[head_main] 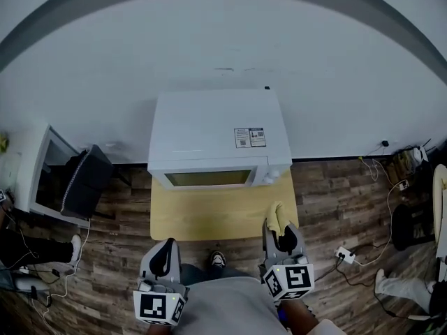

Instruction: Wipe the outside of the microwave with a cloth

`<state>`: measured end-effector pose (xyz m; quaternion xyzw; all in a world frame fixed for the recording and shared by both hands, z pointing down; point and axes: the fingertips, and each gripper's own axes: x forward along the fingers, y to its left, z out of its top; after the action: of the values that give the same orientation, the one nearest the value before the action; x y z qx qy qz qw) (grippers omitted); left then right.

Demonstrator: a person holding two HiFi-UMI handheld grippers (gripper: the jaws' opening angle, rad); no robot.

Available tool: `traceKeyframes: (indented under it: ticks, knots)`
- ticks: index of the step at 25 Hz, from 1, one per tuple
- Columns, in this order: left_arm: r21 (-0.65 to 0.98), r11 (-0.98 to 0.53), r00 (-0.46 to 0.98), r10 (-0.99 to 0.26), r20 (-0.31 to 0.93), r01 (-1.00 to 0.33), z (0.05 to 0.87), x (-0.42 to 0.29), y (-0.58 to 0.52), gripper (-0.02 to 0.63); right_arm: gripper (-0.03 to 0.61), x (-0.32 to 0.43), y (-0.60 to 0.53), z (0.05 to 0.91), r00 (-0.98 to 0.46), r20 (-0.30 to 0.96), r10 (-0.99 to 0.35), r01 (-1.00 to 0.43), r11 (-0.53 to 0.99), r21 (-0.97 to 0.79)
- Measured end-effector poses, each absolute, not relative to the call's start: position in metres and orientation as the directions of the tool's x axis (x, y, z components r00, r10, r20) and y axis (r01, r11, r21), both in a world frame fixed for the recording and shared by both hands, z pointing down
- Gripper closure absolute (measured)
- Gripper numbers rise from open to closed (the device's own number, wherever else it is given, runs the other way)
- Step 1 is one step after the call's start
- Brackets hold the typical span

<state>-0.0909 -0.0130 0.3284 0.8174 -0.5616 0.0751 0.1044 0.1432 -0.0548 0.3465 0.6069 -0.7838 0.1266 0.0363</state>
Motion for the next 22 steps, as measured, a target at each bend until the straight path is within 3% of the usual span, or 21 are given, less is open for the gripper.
traceKeyframes:
  ticks: [22]
  knots:
    - [0.097,-0.33,0.343,-0.894,0.287,-0.939,0.336,-0.125,-0.043,0.623,0.462,0.226,-0.186,0.412,0.06,0.191,-0.98,-0.994,-0.076,-0.075]
